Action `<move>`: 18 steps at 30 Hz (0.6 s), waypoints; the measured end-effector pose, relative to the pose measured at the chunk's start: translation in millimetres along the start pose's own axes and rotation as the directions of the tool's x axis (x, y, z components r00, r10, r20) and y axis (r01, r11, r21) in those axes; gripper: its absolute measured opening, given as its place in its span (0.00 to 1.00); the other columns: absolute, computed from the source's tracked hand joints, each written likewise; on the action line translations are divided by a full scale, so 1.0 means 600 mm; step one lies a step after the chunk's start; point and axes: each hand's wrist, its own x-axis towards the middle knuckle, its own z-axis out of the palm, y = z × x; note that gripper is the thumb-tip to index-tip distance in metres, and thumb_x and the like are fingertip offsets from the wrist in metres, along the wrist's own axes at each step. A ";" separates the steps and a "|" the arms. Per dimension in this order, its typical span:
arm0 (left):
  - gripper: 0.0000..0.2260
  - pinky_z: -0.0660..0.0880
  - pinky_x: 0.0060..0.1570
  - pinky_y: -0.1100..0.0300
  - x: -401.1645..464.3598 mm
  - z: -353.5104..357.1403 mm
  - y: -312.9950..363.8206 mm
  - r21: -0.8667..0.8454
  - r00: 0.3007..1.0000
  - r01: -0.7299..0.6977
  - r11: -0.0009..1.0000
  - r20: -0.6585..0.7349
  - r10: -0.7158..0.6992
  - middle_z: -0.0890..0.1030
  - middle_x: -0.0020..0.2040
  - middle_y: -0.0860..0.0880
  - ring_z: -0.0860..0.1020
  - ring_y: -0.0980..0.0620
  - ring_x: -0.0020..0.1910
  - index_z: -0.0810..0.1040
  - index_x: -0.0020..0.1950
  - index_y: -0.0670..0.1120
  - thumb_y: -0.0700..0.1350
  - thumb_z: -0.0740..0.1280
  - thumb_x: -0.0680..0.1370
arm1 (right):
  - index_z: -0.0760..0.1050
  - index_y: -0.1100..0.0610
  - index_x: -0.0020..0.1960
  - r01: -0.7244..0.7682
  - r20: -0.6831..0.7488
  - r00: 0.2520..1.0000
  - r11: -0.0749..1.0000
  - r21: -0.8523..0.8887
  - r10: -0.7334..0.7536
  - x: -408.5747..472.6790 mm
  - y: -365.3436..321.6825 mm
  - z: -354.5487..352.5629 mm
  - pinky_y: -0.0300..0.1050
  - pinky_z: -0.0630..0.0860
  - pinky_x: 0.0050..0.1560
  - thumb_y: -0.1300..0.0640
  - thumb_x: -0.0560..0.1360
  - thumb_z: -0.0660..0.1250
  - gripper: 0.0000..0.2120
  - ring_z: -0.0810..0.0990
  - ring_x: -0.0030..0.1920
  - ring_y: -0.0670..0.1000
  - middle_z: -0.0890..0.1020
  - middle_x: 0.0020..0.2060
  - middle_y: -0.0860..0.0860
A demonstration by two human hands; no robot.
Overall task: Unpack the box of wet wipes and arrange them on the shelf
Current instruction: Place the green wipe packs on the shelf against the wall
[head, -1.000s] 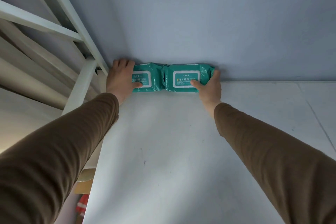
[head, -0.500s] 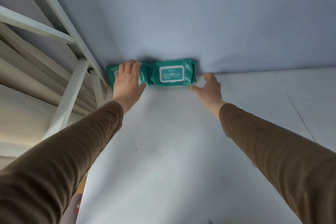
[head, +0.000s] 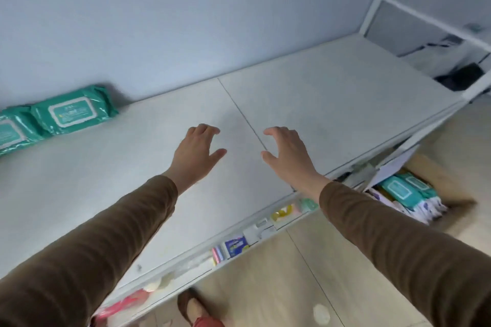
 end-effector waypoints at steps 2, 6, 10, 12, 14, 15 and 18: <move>0.22 0.73 0.58 0.50 0.005 0.043 0.107 -0.014 0.997 -0.081 0.997 0.009 0.081 0.74 0.64 0.49 0.70 0.46 0.64 0.72 0.68 0.47 0.54 0.68 0.78 | 0.69 0.54 0.69 -0.027 -0.019 0.999 1.000 -0.010 0.027 -0.060 0.081 -0.056 0.54 0.68 0.64 0.54 0.77 0.65 0.21 0.69 0.65 0.56 0.74 0.64 0.52; 0.20 0.71 0.60 0.51 0.006 0.130 0.312 -0.076 0.978 -0.203 0.976 0.023 0.205 0.75 0.63 0.48 0.72 0.45 0.62 0.74 0.67 0.47 0.52 0.69 0.77 | 0.71 0.54 0.67 -0.131 -0.063 0.990 0.991 -0.021 0.130 -0.175 0.244 -0.154 0.52 0.69 0.62 0.54 0.77 0.66 0.19 0.70 0.63 0.56 0.75 0.63 0.52; 0.18 0.73 0.60 0.52 0.019 0.212 0.488 -0.151 0.960 -0.270 0.951 0.027 0.277 0.75 0.64 0.49 0.72 0.47 0.62 0.74 0.67 0.48 0.51 0.69 0.78 | 0.71 0.53 0.67 -0.236 -0.066 0.970 0.972 -0.020 0.234 -0.253 0.400 -0.230 0.50 0.70 0.62 0.53 0.77 0.66 0.19 0.71 0.63 0.54 0.76 0.62 0.52; 0.18 0.74 0.60 0.52 0.032 0.252 0.559 -0.179 0.949 -0.303 0.936 0.034 0.313 0.75 0.64 0.50 0.71 0.49 0.62 0.74 0.67 0.49 0.50 0.69 0.78 | 0.70 0.52 0.67 -0.283 -0.065 0.957 0.959 -0.003 0.282 -0.276 0.472 -0.256 0.52 0.71 0.62 0.52 0.78 0.66 0.19 0.70 0.63 0.53 0.75 0.63 0.51; 0.17 0.72 0.59 0.54 0.049 0.293 0.620 -0.211 0.938 -0.326 0.922 0.054 0.344 0.75 0.63 0.52 0.71 0.50 0.62 0.75 0.66 0.49 0.49 0.69 0.78 | 0.71 0.52 0.67 -0.334 -0.054 0.940 0.942 0.035 0.336 -0.290 0.539 -0.274 0.53 0.71 0.63 0.52 0.78 0.66 0.18 0.70 0.63 0.53 0.75 0.63 0.50; 0.17 0.71 0.57 0.55 0.059 0.314 0.647 -0.222 0.935 -0.327 0.919 0.067 0.348 0.75 0.63 0.52 0.70 0.50 0.62 0.75 0.66 0.50 0.49 0.69 0.78 | 0.71 0.52 0.67 -0.357 -0.046 0.932 0.933 0.051 0.360 -0.293 0.572 -0.282 0.52 0.71 0.64 0.52 0.78 0.66 0.18 0.71 0.64 0.53 0.75 0.62 0.50; 0.17 0.72 0.56 0.55 0.097 0.389 0.715 -0.253 0.927 -0.324 0.912 0.110 0.360 0.75 0.62 0.52 0.70 0.51 0.60 0.75 0.66 0.50 0.49 0.69 0.77 | 0.71 0.52 0.66 -0.411 -0.020 0.911 0.910 0.060 0.412 -0.295 0.669 -0.301 0.50 0.72 0.64 0.52 0.78 0.67 0.17 0.71 0.64 0.52 0.75 0.62 0.50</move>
